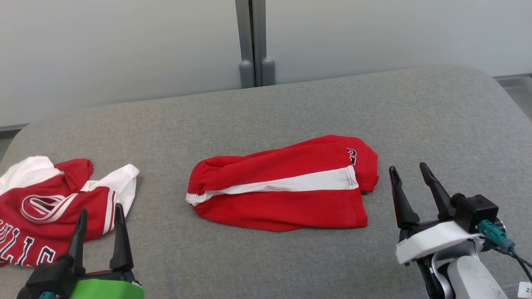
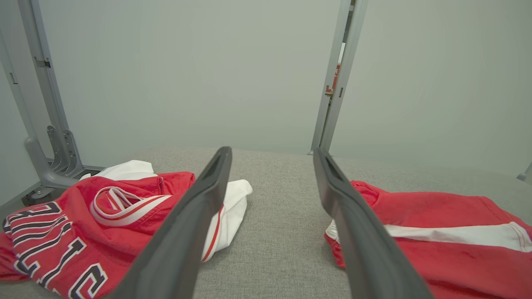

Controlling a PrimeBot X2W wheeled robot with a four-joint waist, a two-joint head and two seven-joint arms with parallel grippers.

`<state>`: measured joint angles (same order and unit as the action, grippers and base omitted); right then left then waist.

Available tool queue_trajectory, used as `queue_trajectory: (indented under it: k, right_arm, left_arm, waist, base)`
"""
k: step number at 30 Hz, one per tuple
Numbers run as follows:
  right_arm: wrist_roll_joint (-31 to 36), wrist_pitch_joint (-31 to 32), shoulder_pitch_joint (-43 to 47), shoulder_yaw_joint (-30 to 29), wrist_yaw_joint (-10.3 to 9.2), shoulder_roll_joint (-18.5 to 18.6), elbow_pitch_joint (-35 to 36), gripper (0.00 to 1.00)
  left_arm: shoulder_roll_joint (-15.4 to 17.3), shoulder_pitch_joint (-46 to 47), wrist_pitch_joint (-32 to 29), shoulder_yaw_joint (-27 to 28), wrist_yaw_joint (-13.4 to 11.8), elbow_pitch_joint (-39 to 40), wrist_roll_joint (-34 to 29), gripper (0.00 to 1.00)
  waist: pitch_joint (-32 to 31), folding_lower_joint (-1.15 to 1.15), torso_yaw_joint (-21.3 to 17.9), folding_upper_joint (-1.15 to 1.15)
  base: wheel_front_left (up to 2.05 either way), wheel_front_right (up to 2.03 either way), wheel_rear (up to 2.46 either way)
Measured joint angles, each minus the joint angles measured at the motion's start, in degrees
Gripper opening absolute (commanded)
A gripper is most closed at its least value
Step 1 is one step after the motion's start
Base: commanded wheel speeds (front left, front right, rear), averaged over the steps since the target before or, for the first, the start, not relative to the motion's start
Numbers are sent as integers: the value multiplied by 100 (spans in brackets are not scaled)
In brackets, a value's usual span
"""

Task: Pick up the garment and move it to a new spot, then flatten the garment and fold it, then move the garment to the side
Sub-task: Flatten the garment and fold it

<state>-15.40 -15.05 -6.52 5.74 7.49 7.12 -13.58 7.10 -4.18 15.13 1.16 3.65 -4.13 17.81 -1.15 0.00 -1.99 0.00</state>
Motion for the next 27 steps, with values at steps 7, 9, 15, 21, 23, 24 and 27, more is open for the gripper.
queue_trajectory:
  k: [7, 9, 15, 21, 23, 24, 27]
  right_arm:
    - [18, -1, -32, 35, 0, -2, -25, 100]
    - [-2, -1, -91, 85, 0, 4, -107, 100]
    - [-426, 678, -643, 544, 0, 164, -958, 100]
    - [-913, 1794, -1629, 1085, 0, 268, -1805, 100]
    - [-1061, 2109, -1878, 1221, 0, 259, -2072, 100]
    - [-1128, 2297, -1995, 1325, 0, 263, -2209, 100]
    - [-1314, 2615, -2258, 1536, 0, 254, -2465, 100]
  left_arm:
    - [-83, 39, -1, 29, 154, -189, -115, 100]
    - [-100, 184, 0, -13, 231, -223, -37, 100]
    - [409, 1055, -1503, -699, 364, -804, 603, 100]
    - [1332, 2113, -3350, -1880, 375, -994, 1837, 100]
    - [1557, 2412, -3843, -2171, 374, -1102, 2230, 100]
    - [1663, 2563, -4063, -2362, 375, -1122, 2391, 100]
    - [1907, 2906, -4528, -2747, 375, -1260, 2827, 100]
  waist:
    - [24, 0, -41, 0]
    - [54, 0, -34, 0]
    - [214, 0, 15, 0]
    - [506, 0, 32, 0]
    - [597, 0, 37, 0]
    - [643, 0, 40, 0]
    - [744, 0, 43, 0]
  base:
    - [0, 0, 0]
    - [0, 0, 0]
    - [0, 0, 0]
    - [0, 0, 0]
    - [0, 0, 0]
    - [0, 0, 0]
    - [0, 0, 0]
